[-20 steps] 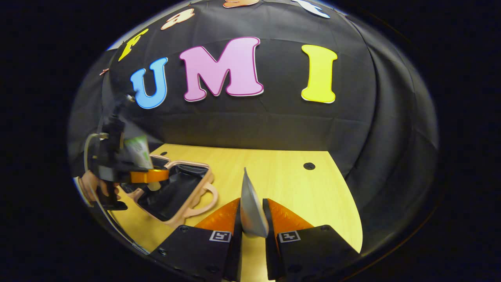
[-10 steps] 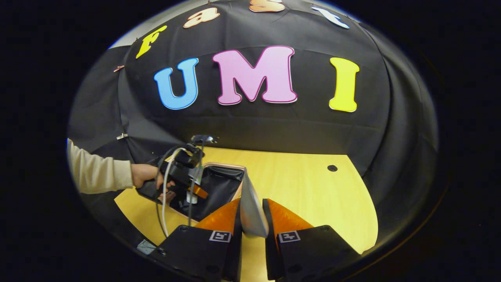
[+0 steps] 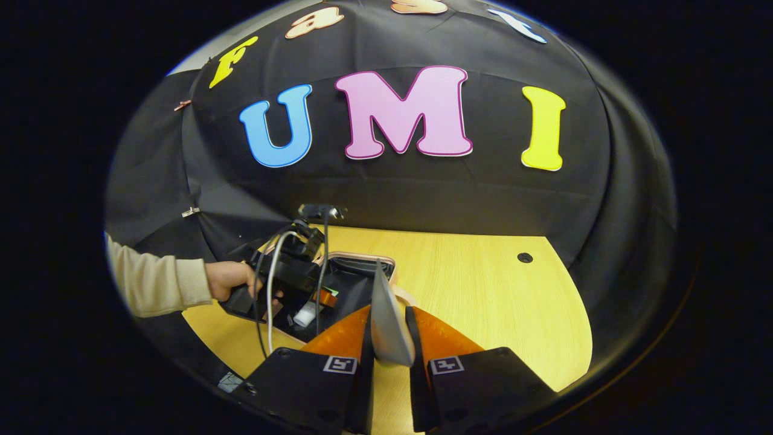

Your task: First open the suitcase, pack the skin care products into it, and then close the suitcase.

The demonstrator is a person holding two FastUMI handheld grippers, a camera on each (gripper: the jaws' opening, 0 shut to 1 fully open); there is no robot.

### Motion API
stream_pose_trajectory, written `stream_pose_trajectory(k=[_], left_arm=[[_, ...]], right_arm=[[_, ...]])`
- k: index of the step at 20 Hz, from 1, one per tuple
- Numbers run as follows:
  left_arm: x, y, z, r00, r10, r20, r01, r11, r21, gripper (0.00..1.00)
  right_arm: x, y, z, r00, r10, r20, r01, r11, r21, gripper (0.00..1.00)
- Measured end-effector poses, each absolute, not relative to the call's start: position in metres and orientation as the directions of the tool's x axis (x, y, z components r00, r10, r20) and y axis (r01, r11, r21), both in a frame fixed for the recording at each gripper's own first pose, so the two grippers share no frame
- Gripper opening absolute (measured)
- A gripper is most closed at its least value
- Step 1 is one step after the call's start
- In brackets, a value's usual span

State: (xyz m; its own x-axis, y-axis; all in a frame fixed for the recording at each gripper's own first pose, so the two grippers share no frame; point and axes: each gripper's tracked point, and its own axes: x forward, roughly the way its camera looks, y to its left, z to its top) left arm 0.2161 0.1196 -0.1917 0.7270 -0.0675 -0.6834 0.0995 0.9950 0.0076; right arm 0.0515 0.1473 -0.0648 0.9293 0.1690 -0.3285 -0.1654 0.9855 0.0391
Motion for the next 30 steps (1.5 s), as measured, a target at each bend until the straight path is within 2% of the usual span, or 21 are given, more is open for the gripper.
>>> stream_pose_trajectory(k=[3, 5, 8, 11, 14, 15, 16, 18, 22, 23, 24, 25, 26, 28, 29, 30], left_arm=[[0.201, 0.155, -0.129, 0.865, 0.015, -0.501, 0.036, 0.995, 0.093, 0.98], [0.184, 0.189, -0.095, 0.912, 0.089, -0.401, -0.030, 0.988, 0.151, 0.98], [0.147, 0.219, -0.065, 0.949, 0.102, -0.297, -0.059, 0.987, 0.151, 0.98], [0.110, 0.258, -0.072, 0.934, 0.191, -0.303, -0.142, 0.974, 0.176, 0.98], [0.081, 0.273, -0.084, 0.927, 0.207, -0.313, -0.182, 0.977, 0.108, 0.98], [0.072, 0.278, -0.088, 0.925, 0.207, -0.317, -0.190, 0.978, 0.085, 0.98], [0.064, 0.284, -0.090, 0.922, 0.217, -0.320, -0.203, 0.976, 0.076, 0.98], [0.050, 0.299, -0.094, 0.917, 0.241, -0.317, -0.225, 0.970, 0.088, 0.98], [0.039, 0.318, -0.097, 0.908, 0.270, -0.319, -0.250, 0.963, 0.104, 0.98], [0.036, 0.323, -0.099, 0.907, 0.267, -0.325, -0.254, 0.964, 0.084, 0.98], [0.036, 0.326, -0.100, 0.905, 0.270, -0.329, -0.262, 0.962, 0.071, 0.98], [0.036, 0.332, -0.103, 0.900, 0.280, -0.335, -0.274, 0.959, 0.066, 0.98], [0.037, 0.337, -0.106, 0.897, 0.286, -0.337, -0.281, 0.957, 0.066, 0.98], [0.040, 0.348, -0.108, 0.893, 0.300, -0.335, -0.295, 0.953, 0.068, 0.98], [0.042, 0.355, -0.109, 0.892, 0.307, -0.332, -0.303, 0.951, 0.066, 0.98], [0.045, 0.363, -0.110, 0.890, 0.314, -0.330, -0.313, 0.948, 0.055, 0.98]], right_arm=[[0.072, 0.169, -0.073, 0.907, 0.190, -0.375, -0.178, 0.982, 0.069, 0.28], [0.089, 0.189, -0.083, 0.889, 0.213, -0.404, -0.199, 0.977, 0.077, 0.29], [0.119, 0.225, -0.122, 0.838, 0.235, -0.493, -0.234, 0.970, 0.065, 0.29], [0.144, 0.261, -0.192, 0.713, 0.248, -0.656, -0.242, 0.965, 0.101, 0.28], [0.172, 0.277, -0.243, 0.648, 0.198, -0.736, -0.234, 0.971, 0.056, 0.29], [0.175, 0.278, -0.259, 0.617, 0.171, -0.768, -0.230, 0.973, 0.032, 0.19], [0.174, 0.280, -0.272, 0.582, 0.157, -0.798, -0.228, 0.973, 0.025, 0.29], [0.177, 0.279, -0.288, 0.533, 0.129, -0.836, -0.184, 0.982, 0.034, 0.29], [0.186, 0.277, -0.291, 0.536, 0.103, -0.838, -0.150, 0.988, 0.025, 0.29], [0.184, 0.281, -0.289, 0.536, 0.120, -0.836, -0.151, 0.988, 0.045, 0.23], [0.185, 0.284, -0.286, 0.540, 0.131, -0.831, -0.151, 0.987, 0.057, 0.24], [0.185, 0.286, -0.279, 0.553, 0.147, -0.820, -0.154, 0.985, 0.072, 0.47], [0.187, 0.284, -0.273, 0.575, 0.144, -0.806, -0.153, 0.986, 0.067, 0.39], [0.187, 0.280, -0.253, 0.624, 0.145, -0.768, -0.157, 0.986, 0.059, 0.60], [0.185, 0.278, -0.242, 0.647, 0.152, -0.747, -0.162, 0.985, 0.060, 0.73], [0.181, 0.274, -0.230, 0.665, 0.161, -0.729, -0.168, 0.984, 0.063, 0.91]])
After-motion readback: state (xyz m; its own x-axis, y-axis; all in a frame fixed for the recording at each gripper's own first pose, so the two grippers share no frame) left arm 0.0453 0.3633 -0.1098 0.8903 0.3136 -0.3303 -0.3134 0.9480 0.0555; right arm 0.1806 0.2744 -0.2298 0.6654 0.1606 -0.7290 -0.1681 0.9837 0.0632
